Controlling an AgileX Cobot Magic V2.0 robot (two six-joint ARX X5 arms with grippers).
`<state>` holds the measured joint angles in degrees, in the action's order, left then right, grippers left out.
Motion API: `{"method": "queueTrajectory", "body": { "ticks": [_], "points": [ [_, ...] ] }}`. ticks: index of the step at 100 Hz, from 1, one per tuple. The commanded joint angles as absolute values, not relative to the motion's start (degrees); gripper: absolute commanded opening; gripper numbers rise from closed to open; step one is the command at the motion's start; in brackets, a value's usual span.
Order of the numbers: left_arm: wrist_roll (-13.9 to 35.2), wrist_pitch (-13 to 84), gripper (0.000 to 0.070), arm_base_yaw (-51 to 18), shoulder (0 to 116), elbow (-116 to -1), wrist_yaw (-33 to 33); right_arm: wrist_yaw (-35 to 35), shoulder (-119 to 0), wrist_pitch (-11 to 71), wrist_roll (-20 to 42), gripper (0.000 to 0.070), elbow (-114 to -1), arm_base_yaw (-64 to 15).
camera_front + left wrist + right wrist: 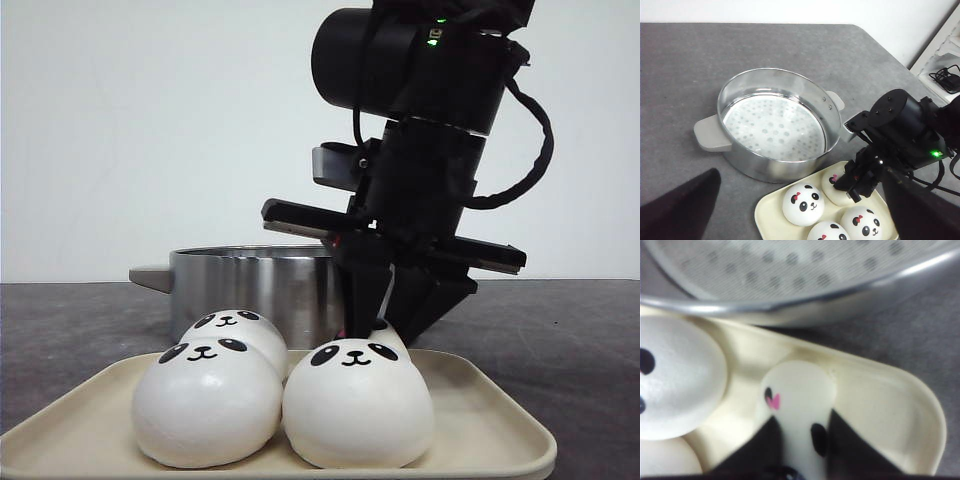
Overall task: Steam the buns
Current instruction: 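Lift the bun with the right gripper and lower it into the steel pot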
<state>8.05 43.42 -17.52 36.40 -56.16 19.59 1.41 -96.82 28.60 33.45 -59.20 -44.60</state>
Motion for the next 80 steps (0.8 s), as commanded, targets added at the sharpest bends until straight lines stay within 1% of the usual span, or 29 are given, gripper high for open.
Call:
{"method": "queueTrajectory", "body": {
  "ticks": [1, 14, 20, 27, 31, 39, 47, 55, 69, 80],
  "points": [
    [7.1, 42.5, 0.0627, -17.9, 36.7, -56.8, 19.3, 1.6, -95.1, 28.8, 34.0, 0.0006, -59.9, -45.2],
    [7.1, 42.4, 0.0627, -18.1, 36.7, -56.8, 19.3, 5.8, -87.4, 30.6, 31.8, 0.0006, -62.1, -47.0],
    [7.1, 42.2, 0.0627, -18.1, 36.7, -56.8, 19.3, 5.7, -83.6, 31.7, 30.6, 0.0005, -64.2, -47.7],
    [7.1, 41.8, 0.0627, -18.1, 36.7, -56.8, 19.3, 3.9, -80.3, 31.8, 28.9, 0.0005, -67.5, -48.0],
    [7.1, 41.5, 0.0627, -18.1, 36.7, -56.8, 19.2, 1.7, -79.0, 31.7, 27.5, 0.0005, -70.2, -47.8],
    [7.1, 40.8, 0.0627, -18.1, 36.7, -56.8, 19.2, -1.7, -78.8, 31.8, 24.5, 0.0005, -75.5, -47.0],
    [7.1, 40.1, 0.0627, -18.1, 36.8, -56.8, 19.1, -3.6, -80.2, 31.7, 20.2, 0.0005, -80.9, -44.8],
    [7.1, 39.4, 0.0627, -18.1, 37.1, -56.8, 19.1, -3.5, -83.5, 31.7, 17.1, 0.0005, -85.1, -42.7],
    [7.1, 38.7, 0.0627, -18.1, 37.5, -56.8, 19.0, -3.2, -91.7, 31.6, 12.9, 0.0005, -89.7, -39.2],
    [7.1, 38.8, 0.0627, -18.1, 38.0, -56.8, 19.0, -3.2, -98.5, 28.2, 11.0, 0.0005, -90.5, -37.4]
  ]
}}
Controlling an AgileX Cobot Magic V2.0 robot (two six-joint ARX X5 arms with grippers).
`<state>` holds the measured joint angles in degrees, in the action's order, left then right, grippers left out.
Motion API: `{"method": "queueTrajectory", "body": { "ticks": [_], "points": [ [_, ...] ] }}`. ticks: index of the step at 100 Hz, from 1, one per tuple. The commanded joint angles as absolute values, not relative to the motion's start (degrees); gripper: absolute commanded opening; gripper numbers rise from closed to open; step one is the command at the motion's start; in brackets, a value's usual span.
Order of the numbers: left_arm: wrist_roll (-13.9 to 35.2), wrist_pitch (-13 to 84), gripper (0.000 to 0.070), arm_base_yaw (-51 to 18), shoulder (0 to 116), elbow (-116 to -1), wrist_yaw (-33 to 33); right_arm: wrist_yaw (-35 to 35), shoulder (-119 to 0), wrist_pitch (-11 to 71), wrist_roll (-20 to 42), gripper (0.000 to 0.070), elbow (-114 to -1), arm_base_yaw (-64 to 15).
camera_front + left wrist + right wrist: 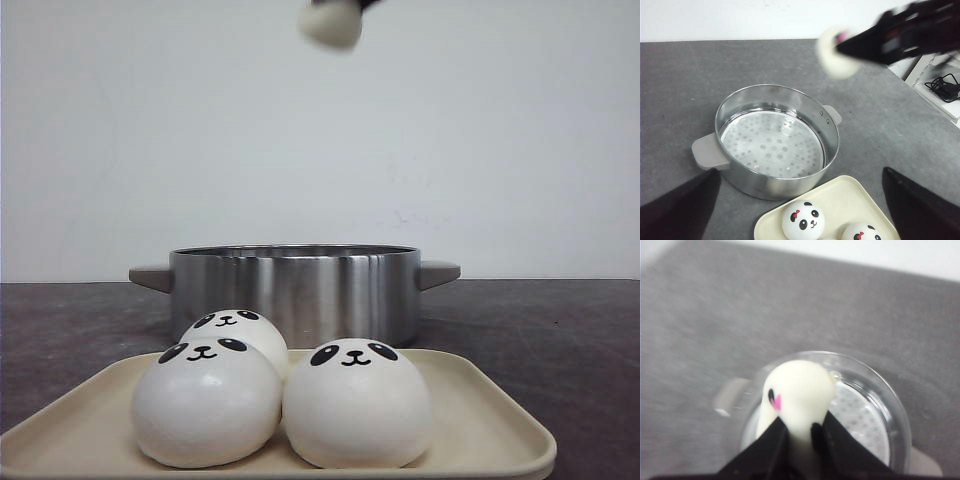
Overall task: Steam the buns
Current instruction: 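Lift the bun with the right gripper and lower it into the steel pot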
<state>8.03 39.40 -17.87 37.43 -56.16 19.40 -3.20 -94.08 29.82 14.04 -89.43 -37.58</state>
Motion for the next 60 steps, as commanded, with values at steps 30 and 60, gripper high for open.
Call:
{"method": "queueTrajectory", "body": {
  "ticks": [30, 60],
  "points": [
    [7.1, 39.1, 0.0627, -18.1, 38.9, -56.8, 19.0, -5.1, -113.8, 21.3, 8.1, 0.0005, -90.5, -34.3],
    [7.1, 39.5, 0.0627, -18.1, 39.9, -56.8, 19.1, -5.6, -118.9, 19.2, 6.7, 0.0062, -90.5, -33.1]
  ]
}}
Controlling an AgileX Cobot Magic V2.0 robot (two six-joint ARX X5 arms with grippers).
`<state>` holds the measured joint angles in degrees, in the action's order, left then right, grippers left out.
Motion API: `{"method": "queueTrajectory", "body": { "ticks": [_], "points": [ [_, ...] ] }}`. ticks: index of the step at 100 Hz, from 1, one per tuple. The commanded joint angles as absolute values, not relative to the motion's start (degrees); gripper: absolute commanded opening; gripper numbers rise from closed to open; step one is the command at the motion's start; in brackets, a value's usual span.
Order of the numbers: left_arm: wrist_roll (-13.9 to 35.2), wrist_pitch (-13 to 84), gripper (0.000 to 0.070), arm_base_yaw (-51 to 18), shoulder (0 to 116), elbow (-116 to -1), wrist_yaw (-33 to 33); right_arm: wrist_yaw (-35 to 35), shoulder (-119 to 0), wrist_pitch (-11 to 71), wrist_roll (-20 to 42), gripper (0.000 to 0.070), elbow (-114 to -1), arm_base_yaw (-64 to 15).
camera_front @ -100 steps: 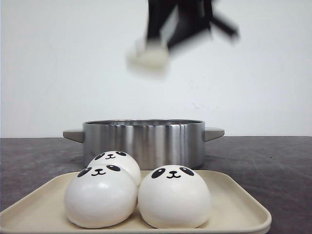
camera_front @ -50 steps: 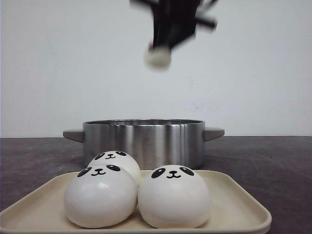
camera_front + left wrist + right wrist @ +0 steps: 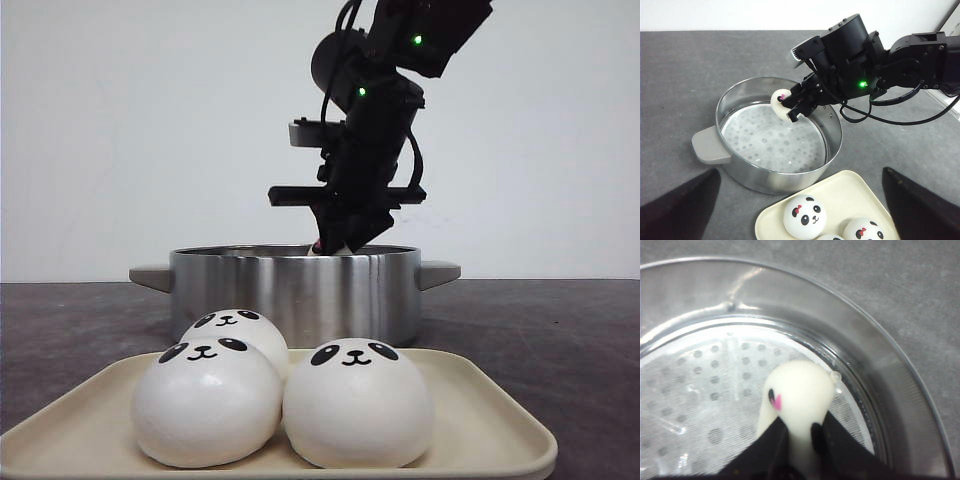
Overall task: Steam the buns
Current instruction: 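Lift the bun with the right gripper and lower it into the steel pot, then open the right gripper to release the bun and raise it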
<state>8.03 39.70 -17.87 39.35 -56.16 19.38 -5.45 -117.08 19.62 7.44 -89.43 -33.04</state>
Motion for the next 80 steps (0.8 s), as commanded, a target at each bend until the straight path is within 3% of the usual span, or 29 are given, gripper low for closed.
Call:
{"method": "queueTrajectory", "body": {
  "ticks": [1, 8, 15, 64, 71, 80],
  "points": [
    [7.1, 39.5, 0.0627, -18.1, 39.9, -56.8, 19.1, -5.7, -119.0, 19.3, 6.7, 0.0077, -90.5, -33.1],
    [7.1, 39.5, 0.0627, -18.1, 40.2, -56.8, 19.1, -5.6, -119.3, 20.1, 6.6, 0.0210, -90.5, -32.8],
    [7.1, 39.5, 0.0627, -18.1, 40.5, -56.8, 19.1, -5.6, -119.3, 20.7, 6.6, 0.0286, -90.5, -32.7],
    [7.2, 39.6, 0.0627, -18.1, 42.9, -56.8, 19.1, -4.6, -118.9, 24.0, 7.0, 0.0316, -93.4, -31.7],
    [7.7, 39.8, 0.0626, -18.1, 43.4, -56.8, 19.2, -4.3, -117.9, 26.5, 7.3, 0.0261, -95.7, -31.7],
    [9.9, 39.9, 0.0625, -18.2, 44.6, -56.8, 19.6, -4.1, -114.8, 29.3, 7.2, 0.0000, -98.2, -31.9]
  ]
}}
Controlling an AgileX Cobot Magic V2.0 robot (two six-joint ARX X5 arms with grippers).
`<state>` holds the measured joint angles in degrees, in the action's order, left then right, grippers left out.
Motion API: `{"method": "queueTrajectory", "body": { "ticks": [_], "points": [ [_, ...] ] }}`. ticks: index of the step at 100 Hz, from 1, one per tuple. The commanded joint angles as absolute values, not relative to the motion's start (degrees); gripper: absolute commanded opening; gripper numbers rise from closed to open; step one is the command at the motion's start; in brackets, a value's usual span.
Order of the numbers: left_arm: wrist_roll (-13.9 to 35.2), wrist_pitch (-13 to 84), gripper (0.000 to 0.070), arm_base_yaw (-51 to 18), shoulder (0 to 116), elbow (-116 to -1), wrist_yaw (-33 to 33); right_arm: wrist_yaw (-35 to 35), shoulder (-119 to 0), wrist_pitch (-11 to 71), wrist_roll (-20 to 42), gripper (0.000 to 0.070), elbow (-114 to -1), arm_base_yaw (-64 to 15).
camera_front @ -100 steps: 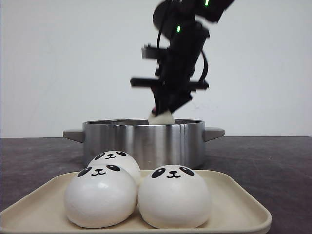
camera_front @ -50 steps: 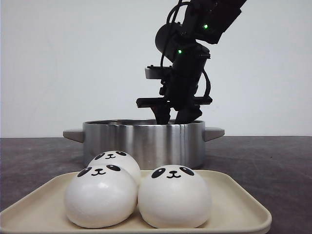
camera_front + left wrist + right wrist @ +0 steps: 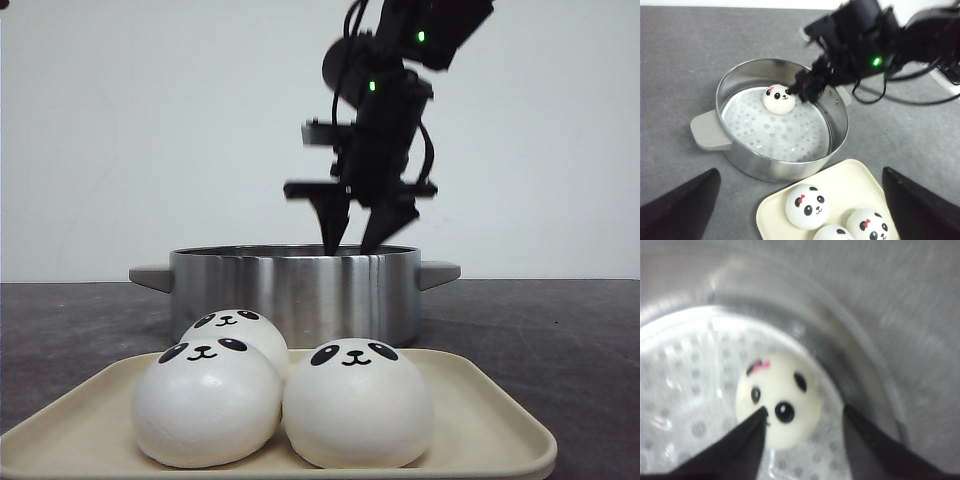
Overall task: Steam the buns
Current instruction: 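Open the right gripper to release the bun and raise it, then lower the left gripper onto the remaining farther panda bun and grasp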
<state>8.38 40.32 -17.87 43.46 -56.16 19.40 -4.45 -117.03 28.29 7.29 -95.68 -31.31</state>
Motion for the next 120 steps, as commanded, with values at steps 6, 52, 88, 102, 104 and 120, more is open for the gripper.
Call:
{"method": "queueTrajectory", "body": {
  "ticks": [6, 52, 88, 102, 104, 120],
  "points": [
    [11.5, 39.9, 0.0626, -18.9, 46.1, -56.8, 19.6, -4.0, -111.1, 30.0, 7.6, 0.0006, -98.4, -32.4],
    [15.7, 39.2, 0.0626, -35.2, 71.0, -56.8, 13.6, -6.4, -75.7, 38.2, 8.6, 0.0005, -98.4, -46.2],
    [17.3, 29.3, 0.0626, -37.2, 87.7, -56.8, 9.0, -13.9, -63.0, 38.9, 8.8, 0.0005, -98.4, -51.8],
    [18.1, 28.0, 0.0624, -37.5, 91.6, -56.8, 8.9, -15.6, -60.8, 40.8, 9.9, 0.0005, -98.4, -51.8],
    [18.1, 28.0, 0.0622, -37.5, 92.1, -56.9, 8.8, -15.7, -60.6, 41.0, 9.9, 0.0005, -98.4, -51.8],
    [20.1, 27.9, 0.0544, -37.8, 95.0, -56.8, 8.6, -17.6, -59.1, 42.0, 9.9, 0.0005, -98.4, -51.8]
  ]
}}
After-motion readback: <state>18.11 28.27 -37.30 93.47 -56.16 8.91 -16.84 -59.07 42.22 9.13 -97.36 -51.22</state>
